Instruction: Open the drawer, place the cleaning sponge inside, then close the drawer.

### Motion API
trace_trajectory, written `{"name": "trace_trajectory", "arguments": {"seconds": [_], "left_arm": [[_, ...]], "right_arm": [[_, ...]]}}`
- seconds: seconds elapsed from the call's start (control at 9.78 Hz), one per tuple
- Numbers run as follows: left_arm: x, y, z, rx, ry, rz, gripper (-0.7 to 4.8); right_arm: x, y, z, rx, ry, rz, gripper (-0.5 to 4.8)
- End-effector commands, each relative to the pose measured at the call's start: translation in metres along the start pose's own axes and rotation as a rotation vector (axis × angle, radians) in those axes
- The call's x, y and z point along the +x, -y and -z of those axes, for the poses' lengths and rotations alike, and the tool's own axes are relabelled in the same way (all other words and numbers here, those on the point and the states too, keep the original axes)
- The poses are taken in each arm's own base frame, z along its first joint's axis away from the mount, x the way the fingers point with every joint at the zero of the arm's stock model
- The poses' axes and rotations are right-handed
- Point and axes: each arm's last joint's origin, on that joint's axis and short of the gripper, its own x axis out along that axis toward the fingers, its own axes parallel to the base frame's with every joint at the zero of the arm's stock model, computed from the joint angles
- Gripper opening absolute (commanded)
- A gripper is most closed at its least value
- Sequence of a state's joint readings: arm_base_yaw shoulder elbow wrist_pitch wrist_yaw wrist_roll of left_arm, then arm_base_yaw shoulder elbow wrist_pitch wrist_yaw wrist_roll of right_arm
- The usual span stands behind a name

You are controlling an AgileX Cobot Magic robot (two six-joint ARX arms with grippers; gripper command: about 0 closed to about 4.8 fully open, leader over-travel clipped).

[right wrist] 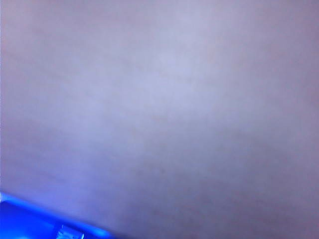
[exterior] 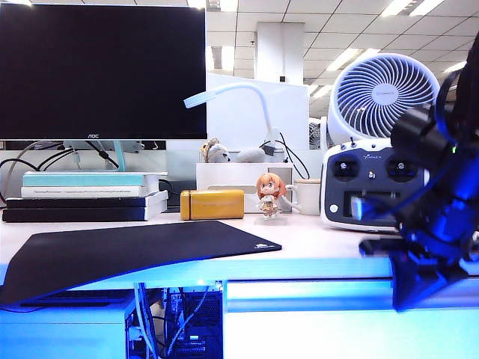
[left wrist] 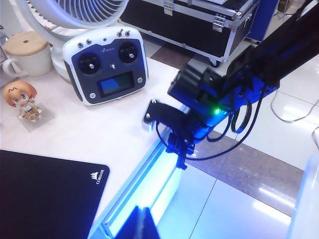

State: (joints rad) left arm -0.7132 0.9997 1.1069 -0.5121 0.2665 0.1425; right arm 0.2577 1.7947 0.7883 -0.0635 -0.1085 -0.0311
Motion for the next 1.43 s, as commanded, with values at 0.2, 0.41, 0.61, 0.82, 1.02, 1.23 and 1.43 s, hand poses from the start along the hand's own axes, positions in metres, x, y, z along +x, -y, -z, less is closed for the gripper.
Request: {"name": "trace_trajectory", "arguments": {"seconds": [0.2,0.41,0.61,0.82,1.02,1.23,1.43], "left_arm": [[-0.001,0.0,-0.002,0.008,0.017,0.002,-0.05],[-0.001,0.0,-0.002,0.008,0.017,0.002,-0.05],[-0.001,0.0,-0.002,0.008,0.017,0.002,-0.05],[-0.001,0.0,-0.002,0.008,0.017,0.002,-0.05],[-0.001,0.0,-0.002,0.008,0.017,0.002,-0.05],[-0.001,0.0,-0.002,0.008,0.017,0.002,-0.05],[-0.001,0.0,-0.002,0.012,0.018,0.002,-0.05]], "right_arm": [[0.006,0.001,-0.008,-0.014,0.098,0.009,-0.01],[0.006,0.002,-0.012,-0.015,0.132,0.05,-0.01],[0.005,0.002,-0.016,-0.017,0.175,0.064,-0.01],[0.005,0.003,-0.017,-0.017,0.184,0.079,-0.01],[0.001,0.002,-0.012,-0.007,0.119,0.083,-0.01],[-0.011,0.001,-0.01,-0.003,0.083,0.082,-0.01],[-0.046,-0.003,-0.021,-0.007,0.169,0.076,-0.01]]}}
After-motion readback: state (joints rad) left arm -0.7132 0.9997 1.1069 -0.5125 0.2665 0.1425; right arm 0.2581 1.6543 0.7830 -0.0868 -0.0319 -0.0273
